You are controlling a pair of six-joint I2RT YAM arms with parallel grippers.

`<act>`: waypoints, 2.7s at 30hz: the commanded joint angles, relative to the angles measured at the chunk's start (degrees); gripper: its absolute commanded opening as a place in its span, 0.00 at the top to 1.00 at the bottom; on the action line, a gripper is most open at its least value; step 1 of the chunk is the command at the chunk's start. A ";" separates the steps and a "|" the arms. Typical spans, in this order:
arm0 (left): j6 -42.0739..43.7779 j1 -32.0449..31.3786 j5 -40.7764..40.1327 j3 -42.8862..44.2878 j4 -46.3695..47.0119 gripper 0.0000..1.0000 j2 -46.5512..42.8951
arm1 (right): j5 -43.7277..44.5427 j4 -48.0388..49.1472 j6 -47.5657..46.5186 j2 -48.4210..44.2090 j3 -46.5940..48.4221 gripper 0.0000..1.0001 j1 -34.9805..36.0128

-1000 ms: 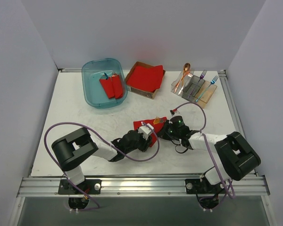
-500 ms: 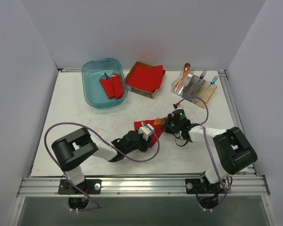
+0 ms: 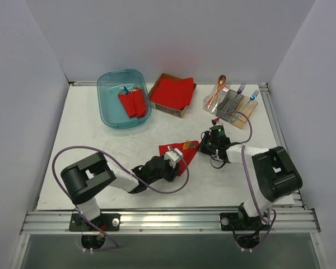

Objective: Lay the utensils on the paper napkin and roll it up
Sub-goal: Roll the napkin at the center of the board.

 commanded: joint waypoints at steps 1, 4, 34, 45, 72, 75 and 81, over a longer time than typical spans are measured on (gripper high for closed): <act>-0.41 -0.65 2.26 -1.06 -2.03 0.49 -0.85 | 2.73 -1.78 -2.28 1.56 2.59 1.00 -1.72; -0.41 -0.65 2.09 -1.15 -1.85 0.49 -0.85 | 3.35 -2.66 -2.55 2.45 3.65 1.00 -2.77; -1.11 -1.62 2.09 0.09 -3.17 0.49 -1.73 | -8.69 2.07 0.96 -11.97 -3.12 0.92 7.15; -0.76 -1.62 1.47 0.96 -4.40 0.48 -2.61 | -9.75 9.73 3.16 -3.27 -3.74 0.91 11.81; -5.59 10.60 4.99 6.06 -20.74 0.49 -15.52 | -5.71 8.42 3.60 0.51 -2.06 0.91 16.56; -6.65 11.74 3.06 5.45 -21.97 0.48 -18.07 | -5.44 7.89 3.34 0.43 -1.63 0.91 16.65; -6.56 11.92 -0.98 5.10 -26.44 0.51 -21.94 | -5.18 7.01 2.99 0.69 -0.84 0.91 16.65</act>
